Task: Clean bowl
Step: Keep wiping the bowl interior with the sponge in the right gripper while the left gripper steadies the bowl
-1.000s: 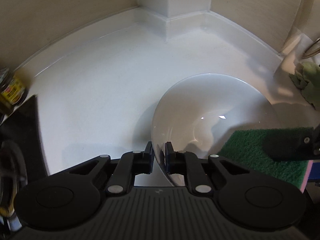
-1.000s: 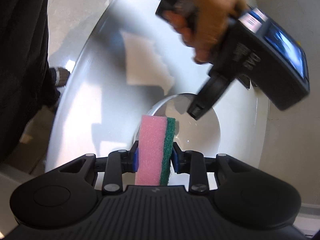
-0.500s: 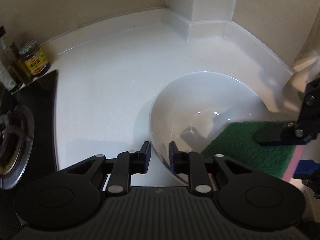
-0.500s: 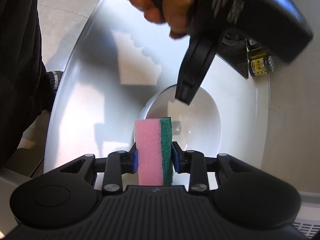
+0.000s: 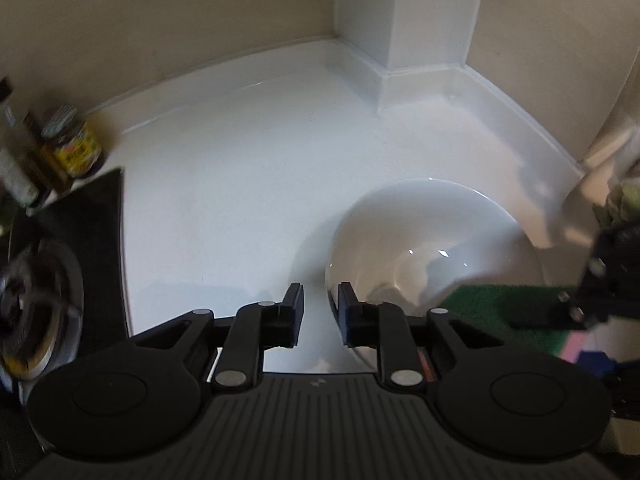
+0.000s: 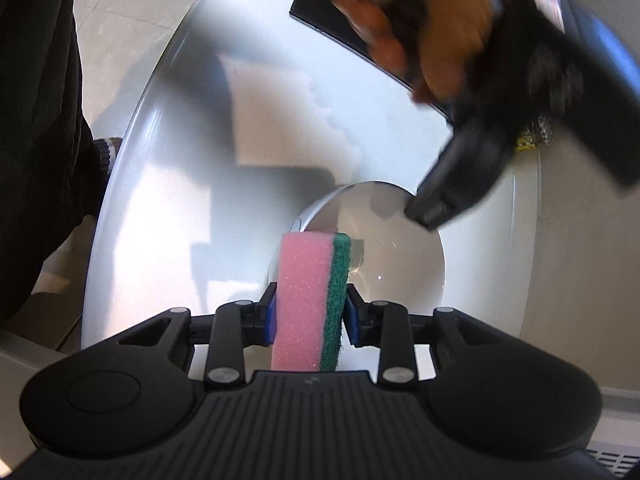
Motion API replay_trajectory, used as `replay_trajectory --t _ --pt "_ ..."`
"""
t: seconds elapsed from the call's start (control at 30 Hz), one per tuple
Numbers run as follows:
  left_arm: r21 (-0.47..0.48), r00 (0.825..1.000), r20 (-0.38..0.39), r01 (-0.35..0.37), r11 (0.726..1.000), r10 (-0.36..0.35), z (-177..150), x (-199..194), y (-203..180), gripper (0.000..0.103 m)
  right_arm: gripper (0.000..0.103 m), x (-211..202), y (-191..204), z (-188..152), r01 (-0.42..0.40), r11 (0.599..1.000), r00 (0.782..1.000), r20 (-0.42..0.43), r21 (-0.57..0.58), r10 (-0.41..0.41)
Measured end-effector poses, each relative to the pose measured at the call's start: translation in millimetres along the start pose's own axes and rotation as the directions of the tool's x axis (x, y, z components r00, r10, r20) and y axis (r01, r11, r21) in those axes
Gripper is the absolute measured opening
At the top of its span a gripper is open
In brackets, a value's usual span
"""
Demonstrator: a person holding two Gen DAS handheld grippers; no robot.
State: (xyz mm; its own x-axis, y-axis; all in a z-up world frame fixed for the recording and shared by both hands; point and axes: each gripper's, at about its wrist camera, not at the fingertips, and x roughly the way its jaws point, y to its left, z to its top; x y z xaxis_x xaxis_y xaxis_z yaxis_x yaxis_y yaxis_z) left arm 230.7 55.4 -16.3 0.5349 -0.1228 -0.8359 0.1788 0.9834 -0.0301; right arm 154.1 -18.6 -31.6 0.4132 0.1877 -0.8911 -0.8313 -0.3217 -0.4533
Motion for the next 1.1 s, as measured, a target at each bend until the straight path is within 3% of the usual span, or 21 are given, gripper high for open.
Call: replay_trajectory --t 0.17,0.23,0.3,0.4,0.47,0.6,0.77,0.87,0.97,1.1 --pt "-0.024 0.999 -0.024 0.02 1.0 -0.02 -11.1 11.8 9.5 0.025 0.028 -3.7 -2.0 -1.3 -0.016 1.0 1.0 -0.005 -0.004 0.016" --pt "0.023 0.999 -0.038 0.014 1.0 -0.013 0.8 28.6 8.8 0.018 0.028 -4.4 -0.8 -0.8 -0.015 1.0 1.0 -0.007 -0.009 0.014" --pt "0.073 0.999 -0.047 0.011 0.997 -0.007 33.5 67.3 18.8 0.016 0.028 -6.2 -0.1 -0.1 -0.014 1.0 1.0 -0.006 -0.011 0.014" --pt "0.206 0.997 -0.077 0.043 0.978 -0.027 50.0 74.6 16.9 0.016 0.028 -8.4 3.0 -0.3 -0.017 0.999 1.0 -0.005 -0.027 0.017" --pt "0.232 0.994 -0.092 0.073 0.97 -0.053 58.6 76.6 17.6 0.019 0.028 -7.3 2.2 -3.6 -0.015 0.998 1.0 -0.021 -0.055 0.013" --pt "0.149 0.996 -0.083 0.036 0.988 -0.024 64.3 73.1 20.5 0.025 0.028 -6.3 -9.7 -5.7 -0.026 1.0 1.0 -0.017 -0.013 0.025" --pt "0.008 0.999 -0.039 0.007 1.0 -0.007 29.4 37.8 8.8 0.025 0.028 -10.5 -13.6 -8.2 -0.033 0.999 0.999 -0.008 0.008 0.033" --pt "-0.005 1.0 -0.015 -0.018 1.0 0.018 14.5 33.9 4.4 0.025 0.028 -11.8 -15.6 -9.4 -0.041 0.999 0.999 -0.004 0.012 0.041" --pt "-0.013 1.0 -0.031 0.004 1.0 -0.004 17.7 40.9 12.2 0.02 0.028 -15.8 -16.6 -7.2 -0.045 0.999 0.999 -0.009 0.01 0.045" --pt "0.076 0.998 -0.062 0.033 0.997 -0.029 39.4 58.4 25.0 0.018 0.028 -15.5 -12.4 -5.9 -0.036 0.999 0.999 -0.019 -0.011 0.036"
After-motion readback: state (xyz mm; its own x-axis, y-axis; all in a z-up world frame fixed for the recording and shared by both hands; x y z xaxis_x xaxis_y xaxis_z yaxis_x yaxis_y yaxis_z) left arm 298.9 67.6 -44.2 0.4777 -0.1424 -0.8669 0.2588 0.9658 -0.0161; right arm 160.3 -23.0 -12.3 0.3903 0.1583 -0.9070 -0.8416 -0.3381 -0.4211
